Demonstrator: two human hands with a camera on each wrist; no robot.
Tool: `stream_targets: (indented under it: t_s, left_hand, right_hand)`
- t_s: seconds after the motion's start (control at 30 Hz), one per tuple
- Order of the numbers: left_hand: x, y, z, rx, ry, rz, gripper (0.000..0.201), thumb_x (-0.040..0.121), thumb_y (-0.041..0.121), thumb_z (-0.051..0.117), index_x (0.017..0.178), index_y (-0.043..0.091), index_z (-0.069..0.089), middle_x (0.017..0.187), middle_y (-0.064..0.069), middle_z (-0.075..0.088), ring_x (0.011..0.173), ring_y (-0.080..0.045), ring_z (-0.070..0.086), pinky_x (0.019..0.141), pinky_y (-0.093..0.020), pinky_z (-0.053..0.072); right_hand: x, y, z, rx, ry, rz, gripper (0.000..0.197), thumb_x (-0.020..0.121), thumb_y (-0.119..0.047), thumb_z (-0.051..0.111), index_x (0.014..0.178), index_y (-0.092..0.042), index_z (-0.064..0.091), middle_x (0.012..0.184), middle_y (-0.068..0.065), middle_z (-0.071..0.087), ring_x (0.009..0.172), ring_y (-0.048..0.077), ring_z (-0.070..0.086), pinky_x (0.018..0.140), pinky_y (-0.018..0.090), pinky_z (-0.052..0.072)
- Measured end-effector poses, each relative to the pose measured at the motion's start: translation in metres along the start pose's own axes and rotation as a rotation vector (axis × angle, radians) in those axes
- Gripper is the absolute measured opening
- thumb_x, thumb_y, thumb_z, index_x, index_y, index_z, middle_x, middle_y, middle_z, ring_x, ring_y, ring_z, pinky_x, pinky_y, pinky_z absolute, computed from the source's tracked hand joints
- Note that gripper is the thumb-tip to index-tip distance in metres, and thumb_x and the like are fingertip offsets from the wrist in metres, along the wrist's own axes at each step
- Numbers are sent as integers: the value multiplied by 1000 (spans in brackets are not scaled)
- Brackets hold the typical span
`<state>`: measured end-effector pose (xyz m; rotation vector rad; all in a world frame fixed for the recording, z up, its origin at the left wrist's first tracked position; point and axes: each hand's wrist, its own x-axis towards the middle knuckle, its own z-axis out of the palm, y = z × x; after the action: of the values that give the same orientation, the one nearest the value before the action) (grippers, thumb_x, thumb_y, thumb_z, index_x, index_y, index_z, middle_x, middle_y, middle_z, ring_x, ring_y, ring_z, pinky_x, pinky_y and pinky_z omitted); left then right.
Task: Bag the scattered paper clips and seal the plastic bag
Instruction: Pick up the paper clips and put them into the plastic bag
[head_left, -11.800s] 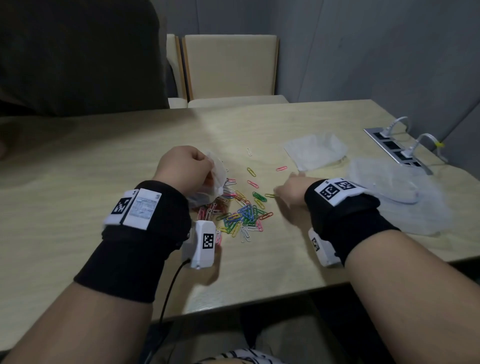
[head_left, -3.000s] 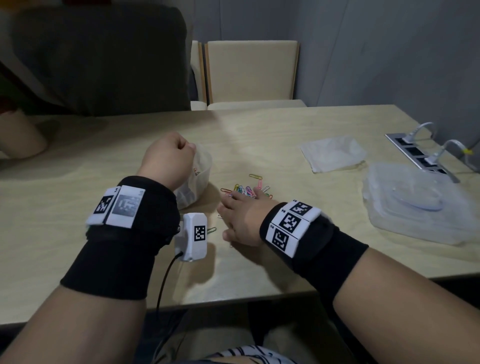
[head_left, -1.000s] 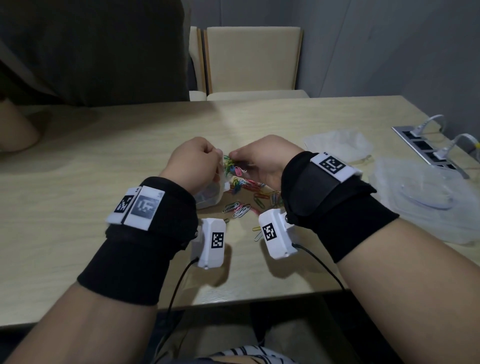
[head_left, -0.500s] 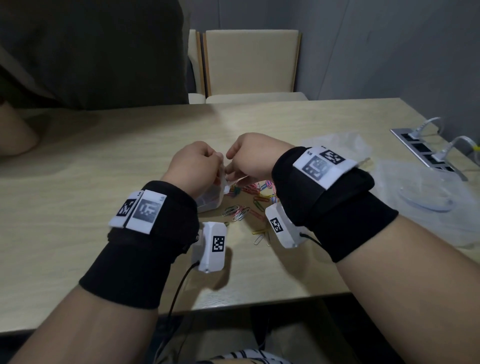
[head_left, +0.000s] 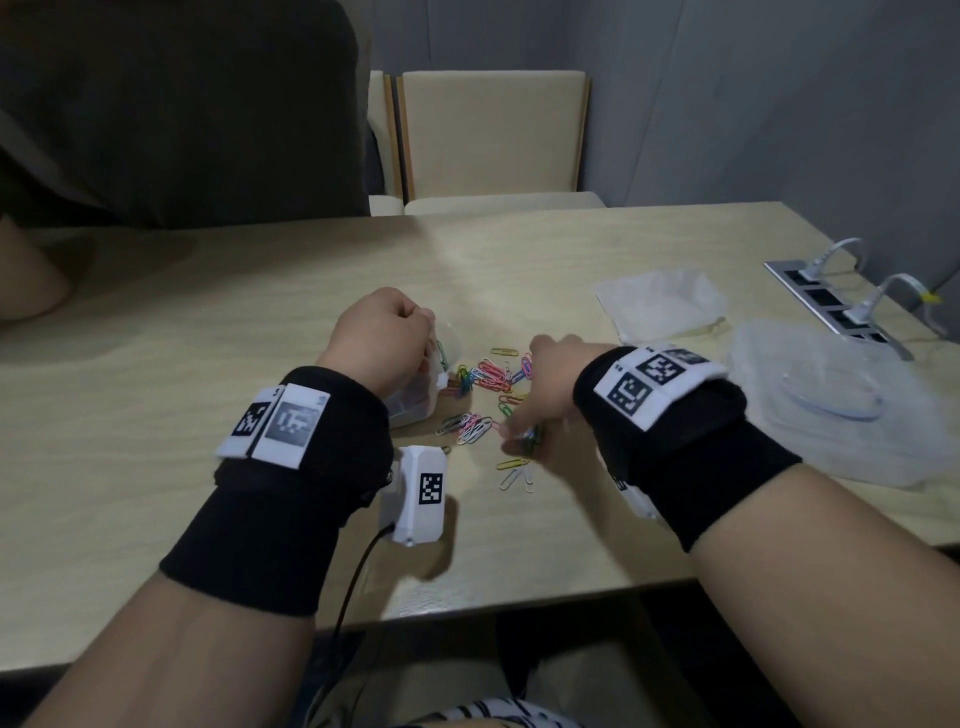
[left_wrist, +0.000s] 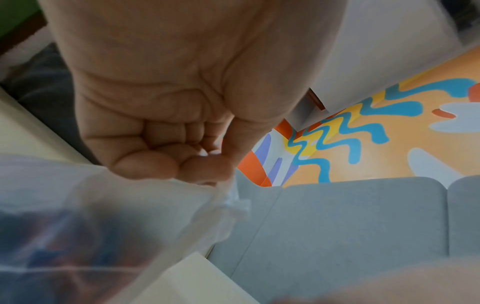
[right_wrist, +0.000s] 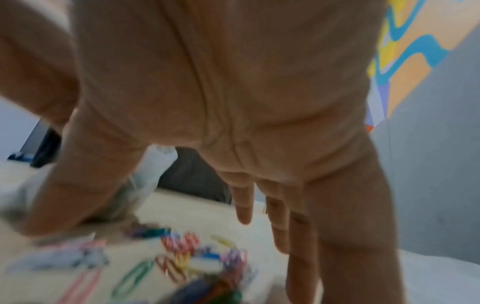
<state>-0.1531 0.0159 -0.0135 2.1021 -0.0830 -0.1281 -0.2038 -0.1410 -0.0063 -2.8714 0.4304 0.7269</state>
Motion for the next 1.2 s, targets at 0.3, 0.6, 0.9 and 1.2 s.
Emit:
stream_targets:
  t_s: [0.3, 0.6, 0.9, 1.2]
  left_hand:
    - [-4, -3, 0, 0, -8, 11, 22, 92, 28, 50, 74, 17, 57, 79, -19, 69, 79, -44, 67, 83, -58, 56]
    - [-2, -6, -1, -12, -19, 2, 22, 92, 31, 49, 77, 17, 59, 82, -19, 70, 80, -44, 67, 84, -59, 56]
    - [3, -8, -3, -6, 24, 9, 25, 95, 26, 51, 73, 17, 58, 85, -15, 70, 88, -40, 67, 87, -55, 56]
    - [5, -9, -5, -2, 26, -1, 23, 95, 24, 52, 74, 17, 55, 74, -10, 65, 77, -33, 64, 80, -45, 55]
  right_hand:
    - [18, -10, 19, -112, -11, -24, 76, 79, -51, 71, 137, -12, 40, 134, 14, 36, 113, 35, 55, 97, 44, 47]
    - [26, -16, 28, -128, 111, -172, 25, 95, -9, 46, 118, -7, 56, 118, 15, 54, 106, 29, 55, 77, 30, 40]
    - [27, -22, 30, -94, 45, -190, 83, 75, -57, 71, 143, -27, 35, 139, 12, 33, 121, 39, 49, 93, 45, 47]
    - [45, -22, 35, -179, 198, -233, 19, 90, -7, 48, 105, -10, 60, 96, 10, 52, 95, 33, 59, 77, 33, 46]
